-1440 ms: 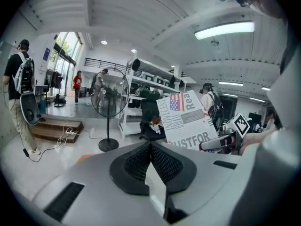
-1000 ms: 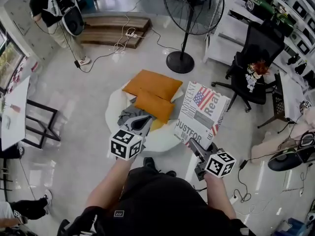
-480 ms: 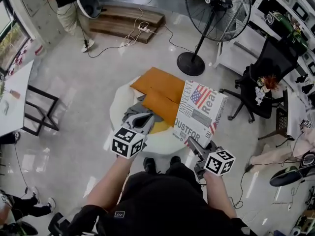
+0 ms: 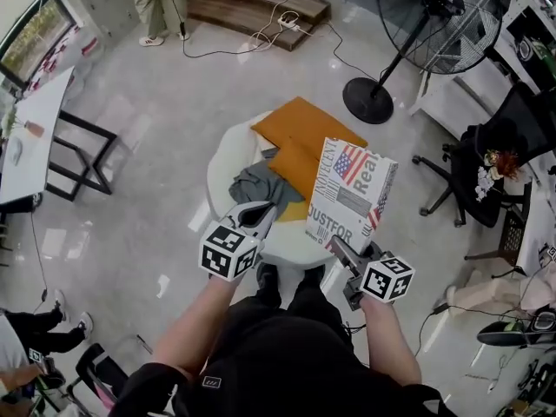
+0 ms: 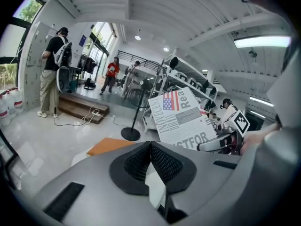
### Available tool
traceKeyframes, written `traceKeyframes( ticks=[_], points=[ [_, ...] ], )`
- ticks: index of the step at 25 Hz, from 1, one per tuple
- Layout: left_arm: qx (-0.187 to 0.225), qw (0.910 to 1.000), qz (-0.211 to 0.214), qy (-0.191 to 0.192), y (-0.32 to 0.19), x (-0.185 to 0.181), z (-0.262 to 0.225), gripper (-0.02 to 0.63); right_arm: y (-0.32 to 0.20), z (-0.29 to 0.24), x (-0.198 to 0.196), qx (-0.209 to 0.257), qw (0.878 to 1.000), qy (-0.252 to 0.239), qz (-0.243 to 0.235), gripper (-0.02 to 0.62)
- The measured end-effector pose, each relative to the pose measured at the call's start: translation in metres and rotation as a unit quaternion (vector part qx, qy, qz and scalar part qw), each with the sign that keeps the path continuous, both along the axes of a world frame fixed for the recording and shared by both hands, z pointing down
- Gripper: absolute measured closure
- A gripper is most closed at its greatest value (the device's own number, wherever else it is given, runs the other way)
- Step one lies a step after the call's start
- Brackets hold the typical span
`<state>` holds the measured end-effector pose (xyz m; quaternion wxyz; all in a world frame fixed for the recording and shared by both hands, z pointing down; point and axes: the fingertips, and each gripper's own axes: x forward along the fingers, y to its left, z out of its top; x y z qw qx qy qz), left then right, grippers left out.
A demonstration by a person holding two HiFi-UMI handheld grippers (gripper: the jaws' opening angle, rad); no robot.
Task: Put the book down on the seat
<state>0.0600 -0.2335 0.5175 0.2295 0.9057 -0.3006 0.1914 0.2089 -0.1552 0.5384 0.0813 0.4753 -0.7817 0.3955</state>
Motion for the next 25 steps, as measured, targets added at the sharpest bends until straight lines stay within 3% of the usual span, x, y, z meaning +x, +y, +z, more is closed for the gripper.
traceKeyframes(
  ticks=[8,17,25],
  points=[
    [-0.068,0.9970,-0.021,0.031,-0.025,0.006,0.076,0.603,-0.017,0.091,-0.022,-0.080,0.997,-0.004,-0.019,0.417],
    [-0.099,0.9944,-0.036,0.011,-0.033,0.001,0.169,0.603,-0.025,0.214,-0.044,-0.162,0.985,0.014,-0.061,0.417],
    [-0.147,0.9871,-0.065,-0.003,-0.023,-0.023,0.262,0.603,-0.038,0.308,-0.069,-0.199,0.976,0.023,-0.090,0.417]
  ],
)
